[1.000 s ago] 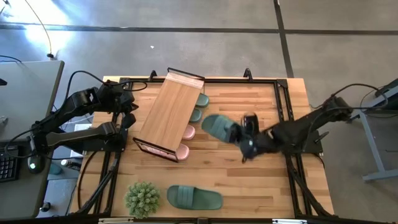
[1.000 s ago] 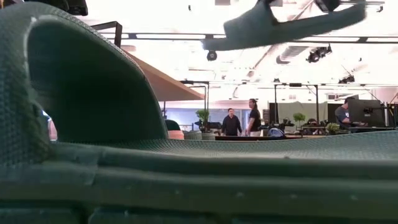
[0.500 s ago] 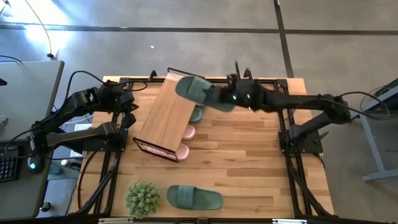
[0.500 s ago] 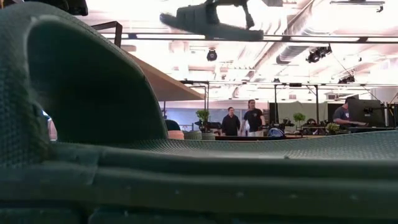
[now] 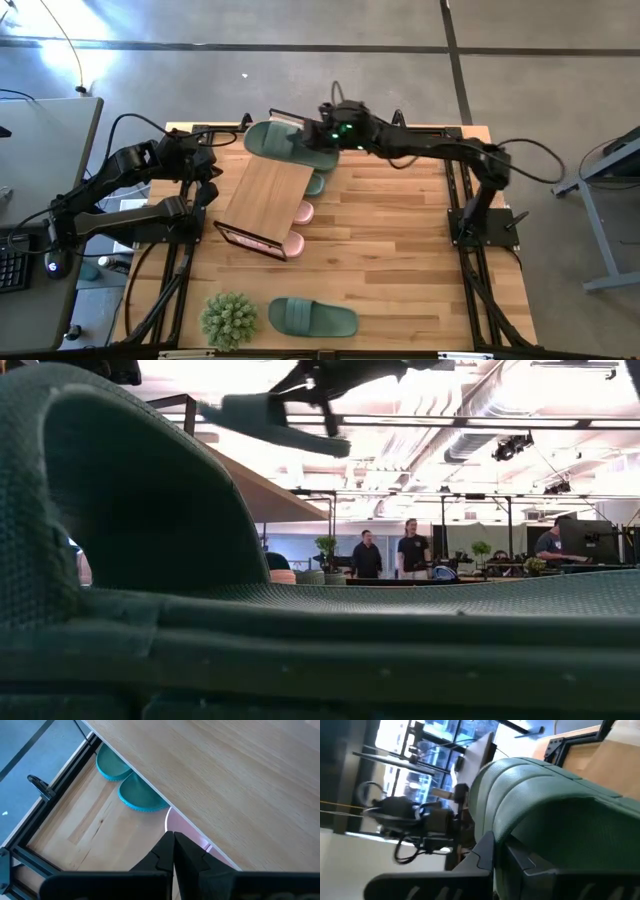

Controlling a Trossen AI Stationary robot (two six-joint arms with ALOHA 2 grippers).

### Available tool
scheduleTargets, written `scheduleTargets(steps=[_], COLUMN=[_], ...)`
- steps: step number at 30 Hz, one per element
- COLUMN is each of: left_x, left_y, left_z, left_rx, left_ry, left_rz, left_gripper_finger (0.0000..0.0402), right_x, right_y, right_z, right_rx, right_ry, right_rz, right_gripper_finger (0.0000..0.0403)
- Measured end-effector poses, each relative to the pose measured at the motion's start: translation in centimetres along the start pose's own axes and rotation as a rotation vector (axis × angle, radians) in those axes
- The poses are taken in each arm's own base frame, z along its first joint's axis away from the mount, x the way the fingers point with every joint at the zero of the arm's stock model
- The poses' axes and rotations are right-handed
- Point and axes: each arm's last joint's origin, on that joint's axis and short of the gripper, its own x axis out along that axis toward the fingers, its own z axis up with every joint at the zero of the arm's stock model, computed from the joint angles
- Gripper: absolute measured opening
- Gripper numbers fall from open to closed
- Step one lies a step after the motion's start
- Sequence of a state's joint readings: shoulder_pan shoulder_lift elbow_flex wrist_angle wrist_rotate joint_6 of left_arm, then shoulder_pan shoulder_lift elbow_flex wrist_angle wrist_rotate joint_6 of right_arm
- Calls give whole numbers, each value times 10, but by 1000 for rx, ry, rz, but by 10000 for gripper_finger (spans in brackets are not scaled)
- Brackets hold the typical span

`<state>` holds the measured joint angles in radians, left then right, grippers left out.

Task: Pick and place slides into the shelf
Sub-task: Put the green slide on the shelf

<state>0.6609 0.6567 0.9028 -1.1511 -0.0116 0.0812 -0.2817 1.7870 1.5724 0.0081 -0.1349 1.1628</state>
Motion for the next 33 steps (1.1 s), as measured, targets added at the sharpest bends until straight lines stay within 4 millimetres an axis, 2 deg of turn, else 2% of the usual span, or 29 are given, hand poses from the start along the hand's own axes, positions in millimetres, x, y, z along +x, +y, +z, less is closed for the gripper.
scheduleTargets(steps=[3, 8, 14, 18, 22, 33], left_x=[0, 0, 0, 0, 0, 0], left_y=[0, 0, 0, 0, 0, 0], left_z=[0, 0, 0, 0, 0, 0], left_rx=[0, 0, 0, 0, 0, 0], left_ry=[0, 0, 0, 0, 0, 0], left_rz=[0, 0, 0, 0, 0, 0], left_gripper_finger=[1, 1, 1, 1, 1, 1], right_x=[18, 38, 44, 44, 43, 33], right_y=[-1, -10, -16, -16, -21, -42], right_z=[3, -3, -19, -18, -7, 40], right_rx=[0, 109, 227, 282, 332, 369], right_ry=[14, 50, 22, -28, -56, -81], right_rz=[-68, -142, -178, -181, -189, -197], right_gripper_finger=[0, 0, 0, 0, 0, 0])
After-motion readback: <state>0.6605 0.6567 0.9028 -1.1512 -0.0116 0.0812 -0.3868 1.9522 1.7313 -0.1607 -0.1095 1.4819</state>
